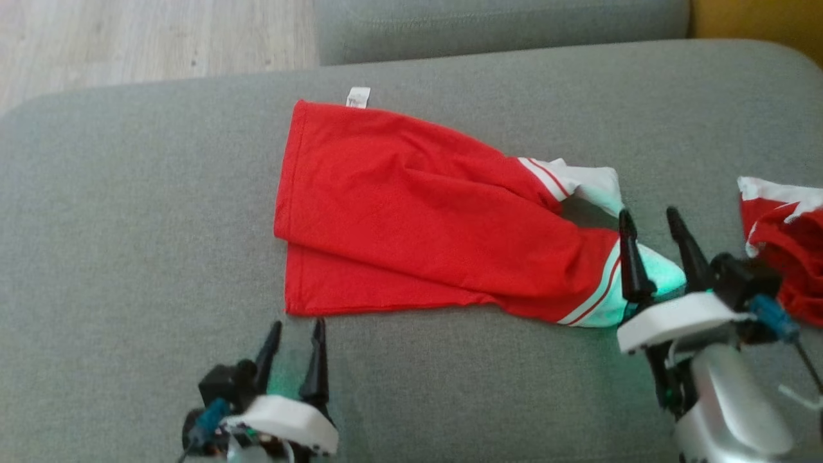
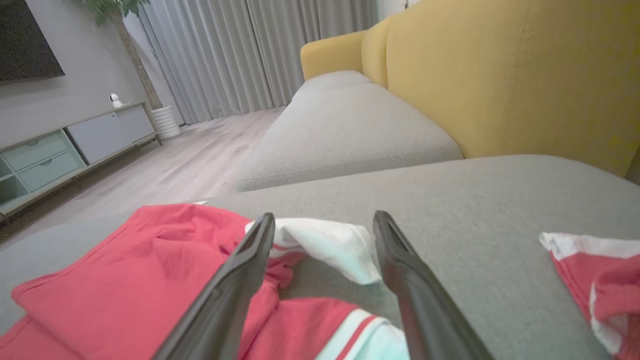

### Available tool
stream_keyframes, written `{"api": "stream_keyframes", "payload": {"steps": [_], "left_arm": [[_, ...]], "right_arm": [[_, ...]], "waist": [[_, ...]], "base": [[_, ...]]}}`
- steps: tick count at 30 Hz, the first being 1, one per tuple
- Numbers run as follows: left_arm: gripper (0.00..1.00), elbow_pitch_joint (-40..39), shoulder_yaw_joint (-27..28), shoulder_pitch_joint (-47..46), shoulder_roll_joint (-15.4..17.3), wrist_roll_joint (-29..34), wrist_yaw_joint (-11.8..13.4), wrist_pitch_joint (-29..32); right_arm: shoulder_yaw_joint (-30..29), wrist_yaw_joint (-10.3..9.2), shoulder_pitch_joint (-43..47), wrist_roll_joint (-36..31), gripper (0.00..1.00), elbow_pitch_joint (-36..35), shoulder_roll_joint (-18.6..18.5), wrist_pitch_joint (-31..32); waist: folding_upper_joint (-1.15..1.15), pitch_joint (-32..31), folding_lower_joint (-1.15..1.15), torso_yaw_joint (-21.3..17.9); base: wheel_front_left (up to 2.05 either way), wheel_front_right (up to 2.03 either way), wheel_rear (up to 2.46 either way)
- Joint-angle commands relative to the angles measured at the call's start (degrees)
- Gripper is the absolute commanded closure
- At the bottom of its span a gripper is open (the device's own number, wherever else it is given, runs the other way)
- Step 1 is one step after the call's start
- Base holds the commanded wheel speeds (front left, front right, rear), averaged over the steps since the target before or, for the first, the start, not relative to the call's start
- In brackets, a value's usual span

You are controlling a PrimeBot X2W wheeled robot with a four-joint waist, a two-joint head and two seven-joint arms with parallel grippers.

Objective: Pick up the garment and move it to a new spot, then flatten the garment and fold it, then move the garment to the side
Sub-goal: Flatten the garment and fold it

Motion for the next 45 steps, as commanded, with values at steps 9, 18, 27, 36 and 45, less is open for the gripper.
{"api": "stream_keyframes", "payload": {"steps": [9, 18, 27, 36, 45], "left_arm": [[0.0, 6.16, 4.54, -9.9, 0.26, 2.05, 0.96, -0.3], [1.0, 15.58, 3.38, -13.19, 0.26, 2.1, 3.35, -0.31], [1.0, 6.58, 11.03, -7.81, 0.26, 6.51, 6.07, -0.31], [0.0, 2.46, 11.29, -4.71, 0.26, 6.93, 6.15, -0.31], [0.0, -1.52, 7.23, -5.27, 0.26, 5.43, 6.45, -0.31]], "right_arm": [[2.75, 0.19, 0.65, -0.3, 0.0, -2.46, 1.47, -0.38], [2.16, 0.19, 0.43, 0.04, 0.0, -2.45, 1.62, -0.38], [9.44, 0.19, -1.2, 2.56, 0.0, -1.46, 0.64, -0.35], [17.13, 0.19, -7.06, 2.02, 0.0, 6.45, -2.31, 6.76], [19.81, 0.19, -13.13, 0.28, 1.0, 12.3, -4.14, 13.86]], "waist": [[0.0, 4.53, 0.0, -2.36], [0.0, 4.0, 0.0, -2.34], [0.0, 2.96, 0.0, 2.71], [0.0, 3.32, 0.0, 5.49], [0.0, 4.86, 0.0, 8.14]], "base": [[0.0, 0.0, 0.0], [0.0, 0.0, 0.0], [0.0, 0.0, 0.0], [0.0, 0.0, 0.0], [0.0, 0.0, 0.0]]}}
